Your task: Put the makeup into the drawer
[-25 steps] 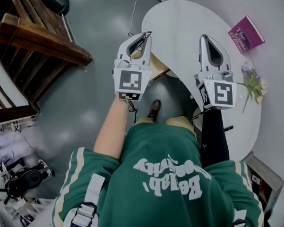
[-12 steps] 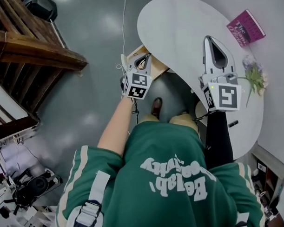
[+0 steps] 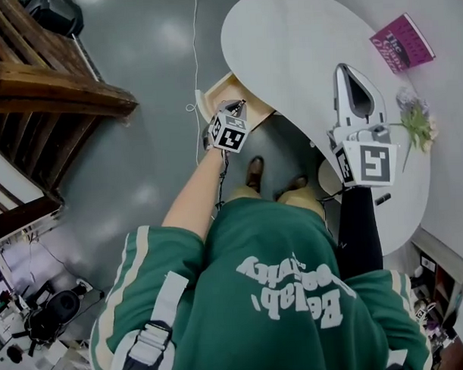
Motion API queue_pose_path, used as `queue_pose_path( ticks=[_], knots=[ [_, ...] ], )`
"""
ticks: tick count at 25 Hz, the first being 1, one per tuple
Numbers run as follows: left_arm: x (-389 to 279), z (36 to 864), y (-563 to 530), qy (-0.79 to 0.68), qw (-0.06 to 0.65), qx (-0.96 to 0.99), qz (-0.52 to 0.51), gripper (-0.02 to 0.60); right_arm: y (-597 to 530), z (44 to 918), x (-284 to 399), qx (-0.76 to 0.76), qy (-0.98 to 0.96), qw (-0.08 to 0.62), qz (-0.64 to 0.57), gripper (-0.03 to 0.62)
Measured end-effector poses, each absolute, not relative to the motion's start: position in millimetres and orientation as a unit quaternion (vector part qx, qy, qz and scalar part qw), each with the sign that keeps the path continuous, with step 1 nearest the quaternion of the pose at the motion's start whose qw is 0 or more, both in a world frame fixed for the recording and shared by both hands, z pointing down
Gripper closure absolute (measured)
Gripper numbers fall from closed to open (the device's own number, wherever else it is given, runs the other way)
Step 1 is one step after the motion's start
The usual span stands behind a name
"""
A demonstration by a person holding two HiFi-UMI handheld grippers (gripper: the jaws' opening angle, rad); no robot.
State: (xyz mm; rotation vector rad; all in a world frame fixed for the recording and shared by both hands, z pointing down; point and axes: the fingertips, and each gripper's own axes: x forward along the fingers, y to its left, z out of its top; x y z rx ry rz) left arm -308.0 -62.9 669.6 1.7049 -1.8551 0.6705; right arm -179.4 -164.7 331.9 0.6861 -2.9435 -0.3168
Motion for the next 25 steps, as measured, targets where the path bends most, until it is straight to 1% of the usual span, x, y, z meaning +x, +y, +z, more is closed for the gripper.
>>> queue_pose_path(
  ticks=[6, 25],
  knots=[
    [-300, 716, -48, -0.656, 0.303, 0.631, 0.285, 0.541, -170, 338, -171, 0.24, -0.964, 0.063, -0.101, 0.585],
    [-297, 736, -41, -0.634, 0.304, 0.639, 0.313, 0.538, -169, 352, -163, 0.252, -0.96, 0.078, -0.094, 0.585]
  ],
)
